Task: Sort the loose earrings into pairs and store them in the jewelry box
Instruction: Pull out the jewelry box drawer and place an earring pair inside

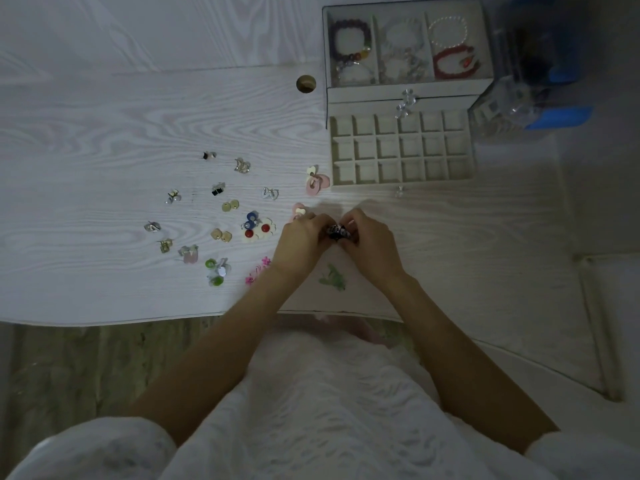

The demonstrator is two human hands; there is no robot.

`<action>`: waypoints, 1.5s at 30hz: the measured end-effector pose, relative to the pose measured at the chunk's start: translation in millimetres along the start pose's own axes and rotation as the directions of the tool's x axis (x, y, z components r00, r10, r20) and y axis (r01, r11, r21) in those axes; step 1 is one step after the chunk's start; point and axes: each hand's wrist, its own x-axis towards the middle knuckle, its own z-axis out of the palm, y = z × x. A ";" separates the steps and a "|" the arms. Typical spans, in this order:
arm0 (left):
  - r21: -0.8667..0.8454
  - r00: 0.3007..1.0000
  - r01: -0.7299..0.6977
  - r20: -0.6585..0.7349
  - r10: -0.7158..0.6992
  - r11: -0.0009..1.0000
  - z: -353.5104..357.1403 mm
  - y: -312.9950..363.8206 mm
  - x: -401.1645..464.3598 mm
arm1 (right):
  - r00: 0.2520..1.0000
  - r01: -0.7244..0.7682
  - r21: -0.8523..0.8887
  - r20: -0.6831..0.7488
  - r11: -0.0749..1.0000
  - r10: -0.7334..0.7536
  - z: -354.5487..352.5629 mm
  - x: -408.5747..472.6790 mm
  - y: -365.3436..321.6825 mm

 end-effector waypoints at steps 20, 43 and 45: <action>-0.345 0.992 0.067 -0.078 -0.100 0.936 -42.8 9.0 66.4 | 0.969 -0.047 0.429 -0.200 0.902 0.146 -38.1 61.5 -29.7; 0.129 0.971 -0.226 -0.054 0.235 0.965 -35.4 2.6 92.5 | 0.952 -0.087 0.333 -0.249 0.939 0.176 -55.6 88.5 -25.0; 0.156 0.960 -0.269 -0.040 0.279 0.950 -33.7 -0.2 91.0 | 0.954 -0.090 0.337 -0.242 0.937 0.178 -53.5 87.4 -22.6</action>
